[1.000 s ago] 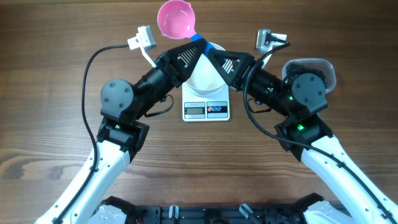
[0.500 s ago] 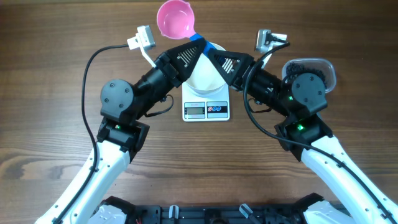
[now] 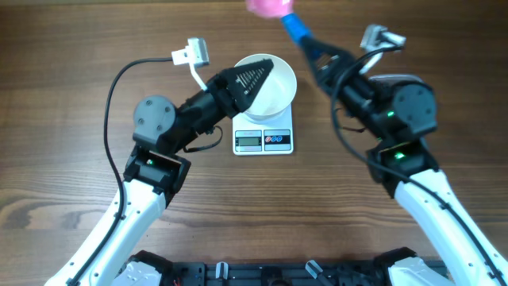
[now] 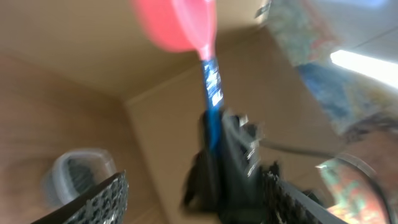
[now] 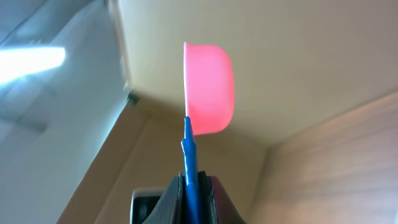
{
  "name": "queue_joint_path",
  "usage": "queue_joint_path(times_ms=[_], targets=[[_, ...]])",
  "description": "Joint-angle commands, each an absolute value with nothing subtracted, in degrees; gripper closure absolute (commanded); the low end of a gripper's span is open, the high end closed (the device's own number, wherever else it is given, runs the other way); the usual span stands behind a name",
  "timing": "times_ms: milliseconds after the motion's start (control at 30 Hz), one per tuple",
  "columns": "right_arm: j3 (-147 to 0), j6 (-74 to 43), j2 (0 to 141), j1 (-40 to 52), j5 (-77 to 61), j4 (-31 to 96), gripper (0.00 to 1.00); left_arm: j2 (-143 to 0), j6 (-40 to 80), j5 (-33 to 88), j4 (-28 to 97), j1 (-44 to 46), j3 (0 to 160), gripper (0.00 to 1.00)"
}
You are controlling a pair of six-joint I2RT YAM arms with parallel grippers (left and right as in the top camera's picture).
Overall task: Scoop item into bowl and weigh 150g on scale
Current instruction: 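Open the left gripper and pull the scoop away with the right gripper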
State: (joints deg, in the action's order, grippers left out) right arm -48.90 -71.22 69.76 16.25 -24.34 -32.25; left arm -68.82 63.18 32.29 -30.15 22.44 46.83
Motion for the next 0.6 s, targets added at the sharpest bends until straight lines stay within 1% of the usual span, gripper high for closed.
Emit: queue_joint_path(times_ms=[0,100,167,267,300,400,467,533,567], targets=[[-49.6,-67.0,66.4,11.0,-25.4,-28.8,0.95,-68.0,54.3,34.1,-23.2,20.9,47.4,0.28],[-49.9,-63.2,62.4,7.2,-25.5,-20.0,0.96,-67.3,49.4,34.1,-12.2,18.3,49.4,0.32],[-50.5,-60.5,59.8,5.3,-25.5,-13.4,0.95,-67.0,45.1,34.0,-3.8,17.0,51.9,0.34],[-52.6,-55.2,55.9,2.5,-25.5,-1.3,0.96,-66.8,35.3,33.0,13.8,15.7,59.0,0.33],[-54.2,-52.6,54.5,1.5,-25.3,4.8,0.95,-66.8,31.5,30.4,21.5,15.7,62.4,0.29],[-58.1,-47.7,53.3,0.1,-25.0,16.8,0.96,-66.8,26.9,24.6,32.7,15.9,67.8,0.19],[-60.8,-44.3,53.3,-0.3,-24.6,24.1,0.95,-66.8,26.9,21.0,36.5,15.9,69.4,0.11],[-62.9,-41.0,53.7,-0.3,-23.3,30.7,0.95,-66.7,27.0,18.6,37.8,15.9,69.6,0.0],[-63.8,-39.8,53.8,-0.3,-22.4,34.3,0.96,-66.7,27.0,18.0,38.7,15.9,69.6,0.0]])
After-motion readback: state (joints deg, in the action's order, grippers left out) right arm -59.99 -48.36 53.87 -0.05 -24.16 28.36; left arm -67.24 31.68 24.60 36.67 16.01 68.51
